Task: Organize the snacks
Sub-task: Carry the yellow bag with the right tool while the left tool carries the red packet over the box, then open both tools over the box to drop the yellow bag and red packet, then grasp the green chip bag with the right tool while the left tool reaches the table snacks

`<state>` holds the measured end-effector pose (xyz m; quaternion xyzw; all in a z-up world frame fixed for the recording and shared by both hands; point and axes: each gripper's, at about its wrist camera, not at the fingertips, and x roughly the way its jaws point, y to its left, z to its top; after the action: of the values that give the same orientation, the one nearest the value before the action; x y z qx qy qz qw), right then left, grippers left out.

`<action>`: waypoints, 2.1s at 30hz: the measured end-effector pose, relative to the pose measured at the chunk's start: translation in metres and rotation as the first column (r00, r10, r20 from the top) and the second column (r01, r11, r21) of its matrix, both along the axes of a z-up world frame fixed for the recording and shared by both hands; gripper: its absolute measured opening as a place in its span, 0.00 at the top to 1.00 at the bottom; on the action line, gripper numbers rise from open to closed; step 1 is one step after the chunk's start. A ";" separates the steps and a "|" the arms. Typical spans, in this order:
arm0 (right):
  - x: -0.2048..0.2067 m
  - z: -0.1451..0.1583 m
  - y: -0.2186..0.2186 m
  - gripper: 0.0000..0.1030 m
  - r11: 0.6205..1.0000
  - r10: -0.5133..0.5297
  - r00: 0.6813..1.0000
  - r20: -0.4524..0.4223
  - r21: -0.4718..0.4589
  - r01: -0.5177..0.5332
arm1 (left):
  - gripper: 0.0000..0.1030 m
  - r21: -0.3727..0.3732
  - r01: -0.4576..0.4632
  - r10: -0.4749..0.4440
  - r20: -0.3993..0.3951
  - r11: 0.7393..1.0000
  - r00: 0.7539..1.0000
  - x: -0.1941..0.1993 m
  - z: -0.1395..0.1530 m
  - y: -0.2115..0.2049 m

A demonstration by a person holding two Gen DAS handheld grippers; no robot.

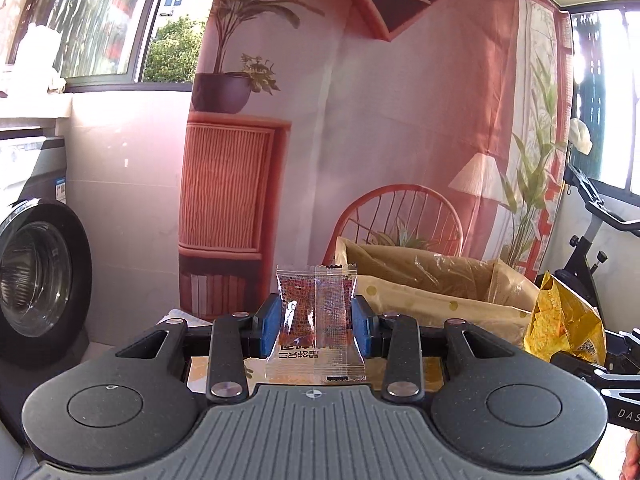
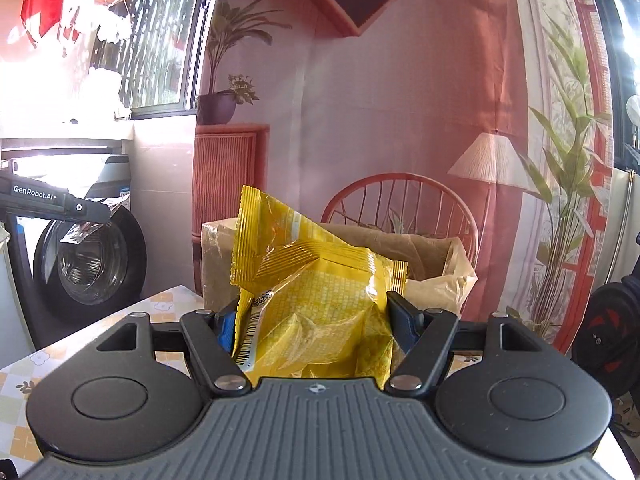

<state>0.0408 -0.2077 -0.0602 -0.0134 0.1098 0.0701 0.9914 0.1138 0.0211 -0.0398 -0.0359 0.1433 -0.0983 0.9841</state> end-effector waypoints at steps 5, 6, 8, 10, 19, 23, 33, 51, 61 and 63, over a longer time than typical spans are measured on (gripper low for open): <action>0.015 0.028 -0.006 0.30 0.998 0.037 0.998 0.047 0.041 -0.039 | 0.61 -0.004 0.032 -0.031 0.054 0.999 0.998 0.017 0.023 -0.008; 0.020 0.032 -0.009 0.30 0.998 0.041 0.998 0.053 0.047 -0.044 | 0.61 -0.011 0.042 -0.042 0.066 0.999 0.997 0.023 0.029 -0.010; 0.036 0.044 -0.015 0.30 0.997 0.041 0.997 0.063 0.059 -0.045 | 0.61 -0.007 0.060 -0.060 0.087 0.998 0.994 0.037 0.039 -0.017; 0.056 0.052 -0.022 0.30 0.998 0.041 0.997 0.069 0.052 -0.045 | 0.61 0.006 0.068 -0.068 0.108 0.998 0.992 0.051 0.047 -0.027; 0.148 0.041 -0.039 0.30 1.000 -0.020 0.999 -0.046 -0.008 0.020 | 0.61 0.040 0.152 -0.151 -0.011 0.988 0.988 0.136 0.035 -0.083; 0.170 0.022 -0.048 0.29 0.998 -0.058 0.989 -0.137 0.001 0.059 | 0.61 0.068 0.179 -0.174 -0.075 0.982 0.982 0.165 0.013 -0.105; 0.167 0.017 -0.063 0.18 0.996 -0.066 0.980 -0.190 0.048 0.076 | 0.39 0.106 0.188 -0.169 -0.168 0.976 0.971 0.180 -0.007 -0.105; 0.069 0.018 -0.014 0.19 0.983 0.104 0.986 -0.129 0.162 -0.083 | 0.39 0.046 0.125 -0.111 -0.236 0.991 0.965 0.068 -0.019 -0.005; 0.075 -0.038 0.047 0.22 0.957 0.290 0.915 -0.281 0.072 -0.282 | 0.39 0.065 0.079 -0.054 -0.323 0.995 0.945 0.056 -0.070 0.010; 0.080 -0.051 0.057 0.23 0.950 0.304 0.897 -0.320 0.025 -0.312 | 0.39 0.062 0.077 -0.052 -0.339 0.995 0.940 0.056 -0.078 0.012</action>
<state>0.1206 -0.1506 -0.1115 -0.0323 0.2664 0.2257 0.9365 0.1701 0.0329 -0.1178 -0.0107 0.3140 -0.1174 0.9421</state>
